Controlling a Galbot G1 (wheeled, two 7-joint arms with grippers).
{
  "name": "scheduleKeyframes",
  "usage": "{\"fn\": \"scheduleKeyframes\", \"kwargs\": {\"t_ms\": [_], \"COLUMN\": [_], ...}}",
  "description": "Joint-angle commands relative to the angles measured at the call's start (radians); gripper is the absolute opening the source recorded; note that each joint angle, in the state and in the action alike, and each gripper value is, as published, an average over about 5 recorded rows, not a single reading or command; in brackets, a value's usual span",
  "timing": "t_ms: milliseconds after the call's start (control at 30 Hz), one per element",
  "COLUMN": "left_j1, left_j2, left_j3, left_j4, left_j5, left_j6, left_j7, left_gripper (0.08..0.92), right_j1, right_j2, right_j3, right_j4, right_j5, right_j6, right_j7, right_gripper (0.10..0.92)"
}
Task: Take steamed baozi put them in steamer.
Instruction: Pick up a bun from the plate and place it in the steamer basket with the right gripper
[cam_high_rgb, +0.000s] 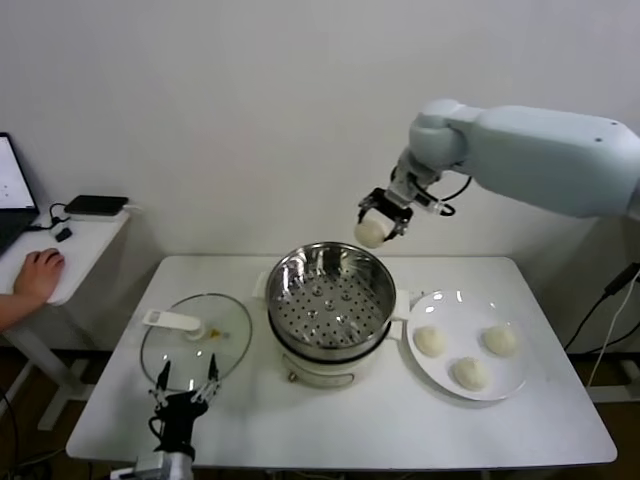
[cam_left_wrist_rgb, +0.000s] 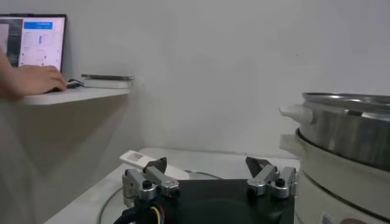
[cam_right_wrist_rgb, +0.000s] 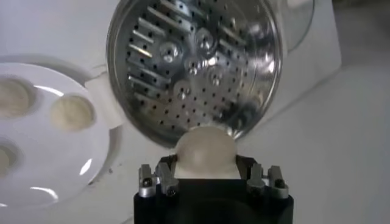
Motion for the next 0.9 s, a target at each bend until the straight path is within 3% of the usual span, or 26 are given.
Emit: {"fn": "scheduleKeyframes", "kwargs": {"t_ms": [33, 367, 900], "left_j1": [0.001, 0.0, -0.006], "left_j2": [-0.004, -0.006, -0.005], "left_j3": [0.002, 0.001, -0.006], "left_j4": [-0.002, 0.006, 0.023], "left_j5": [-0.002, -0.005, -0.013], "left_j6": [0.0, -0.004, -0.011], "left_j7": [0.0, 0.0, 0.0], "left_gripper": [0.823, 0.823, 0.823], "right_j1": [-0.026, -0.238, -0.322], "right_j2": [0.158, 0.294, 0.352], "right_j3": [-0.035, 0.003, 0.016], "right_j4": [-0.066, -0.392, -0.53], "right_j5": [-0.045, -0.154, -0.189], "right_j6": [0.195, 0.377, 0.447], "right_j7": [0.048, 0.037, -0.036], "right_gripper": [0.662, 0.663, 0.663]}}
